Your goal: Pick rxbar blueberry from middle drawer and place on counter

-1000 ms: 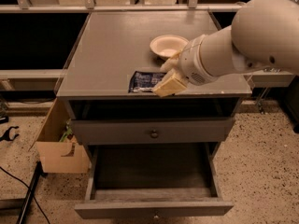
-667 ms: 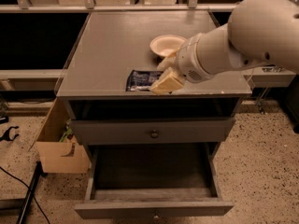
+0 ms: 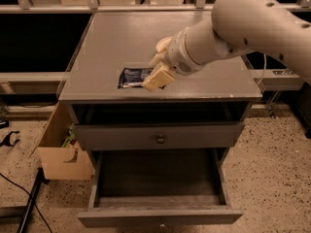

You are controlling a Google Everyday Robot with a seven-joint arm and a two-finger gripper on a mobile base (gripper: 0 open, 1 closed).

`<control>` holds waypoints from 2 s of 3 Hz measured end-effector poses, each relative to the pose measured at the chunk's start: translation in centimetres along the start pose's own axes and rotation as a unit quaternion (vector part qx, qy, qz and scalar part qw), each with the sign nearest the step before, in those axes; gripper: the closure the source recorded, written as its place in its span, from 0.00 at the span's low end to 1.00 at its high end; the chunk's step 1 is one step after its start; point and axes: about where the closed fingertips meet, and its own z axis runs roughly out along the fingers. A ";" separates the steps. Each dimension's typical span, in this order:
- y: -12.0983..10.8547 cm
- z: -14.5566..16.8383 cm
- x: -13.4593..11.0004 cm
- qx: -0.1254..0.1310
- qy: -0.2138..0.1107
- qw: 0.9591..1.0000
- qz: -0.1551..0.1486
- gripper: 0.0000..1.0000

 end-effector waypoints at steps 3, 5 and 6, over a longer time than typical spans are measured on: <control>-3.0 6.0 0.1 -0.010 0.009 0.999 0.033 1.00; -3.4 8.7 1.5 -0.026 0.024 0.997 0.071 1.00; -3.3 9.3 2.0 -0.033 0.029 0.995 0.084 1.00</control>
Offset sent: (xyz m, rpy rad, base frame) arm 0.0573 0.0250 -0.0257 0.0212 0.0479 -0.0431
